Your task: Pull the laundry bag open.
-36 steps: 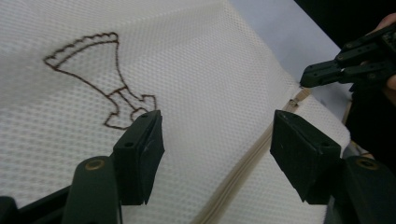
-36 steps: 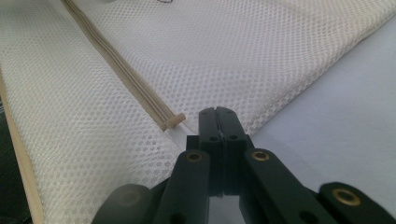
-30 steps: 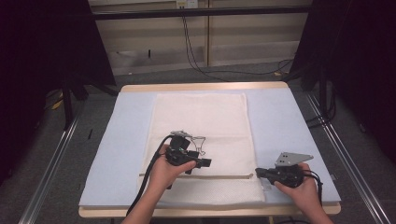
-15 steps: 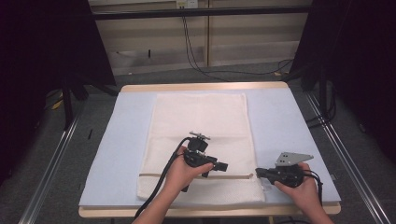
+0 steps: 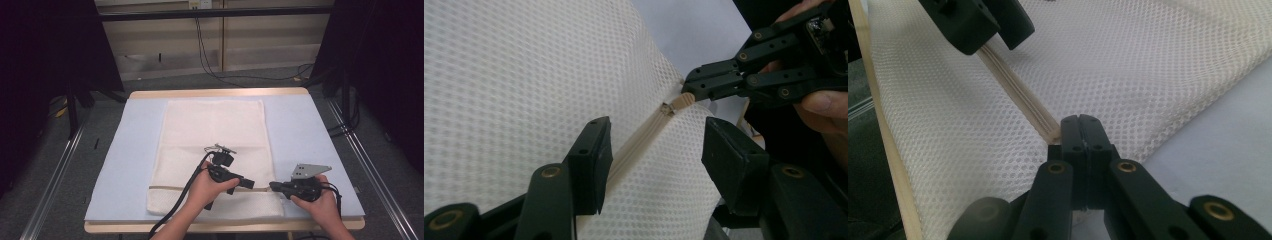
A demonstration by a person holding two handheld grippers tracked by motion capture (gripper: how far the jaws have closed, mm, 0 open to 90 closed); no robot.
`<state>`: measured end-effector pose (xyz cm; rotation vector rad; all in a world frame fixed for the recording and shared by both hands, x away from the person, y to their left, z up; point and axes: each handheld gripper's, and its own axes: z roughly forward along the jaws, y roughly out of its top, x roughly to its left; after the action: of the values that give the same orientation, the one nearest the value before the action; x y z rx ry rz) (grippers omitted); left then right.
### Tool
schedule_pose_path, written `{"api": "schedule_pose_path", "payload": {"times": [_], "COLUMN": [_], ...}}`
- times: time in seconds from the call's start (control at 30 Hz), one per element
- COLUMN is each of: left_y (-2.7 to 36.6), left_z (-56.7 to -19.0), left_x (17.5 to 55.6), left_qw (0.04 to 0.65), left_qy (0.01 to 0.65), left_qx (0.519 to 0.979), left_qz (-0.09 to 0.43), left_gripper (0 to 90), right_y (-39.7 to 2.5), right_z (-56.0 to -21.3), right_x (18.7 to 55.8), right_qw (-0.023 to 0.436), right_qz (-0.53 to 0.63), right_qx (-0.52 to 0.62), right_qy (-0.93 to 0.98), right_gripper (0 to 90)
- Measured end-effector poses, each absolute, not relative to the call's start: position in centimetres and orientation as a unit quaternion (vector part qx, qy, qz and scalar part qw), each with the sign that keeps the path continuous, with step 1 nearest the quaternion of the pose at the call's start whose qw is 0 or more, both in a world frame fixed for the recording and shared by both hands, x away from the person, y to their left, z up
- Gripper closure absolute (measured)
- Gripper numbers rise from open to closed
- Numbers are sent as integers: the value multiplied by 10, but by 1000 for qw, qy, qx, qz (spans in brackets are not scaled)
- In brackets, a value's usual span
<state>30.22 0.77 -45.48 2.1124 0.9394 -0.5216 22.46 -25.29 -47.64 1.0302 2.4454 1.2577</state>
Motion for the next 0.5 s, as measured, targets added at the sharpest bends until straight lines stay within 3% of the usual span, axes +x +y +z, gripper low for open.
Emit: {"api": "schedule_pose_path", "payload": {"times": [0.5], "left_y": [-14], "left_z": [-472], "left_x": [300], "left_qw": [363], "left_qy": [379], "left_qx": [814], "left_qz": [-251], "left_gripper": [538], "right_y": [-248], "right_z": [-480], "right_x": [226], "right_qw": [88], "right_qz": [429], "right_qx": [349], "right_qy": [828], "right_gripper": [900]}}
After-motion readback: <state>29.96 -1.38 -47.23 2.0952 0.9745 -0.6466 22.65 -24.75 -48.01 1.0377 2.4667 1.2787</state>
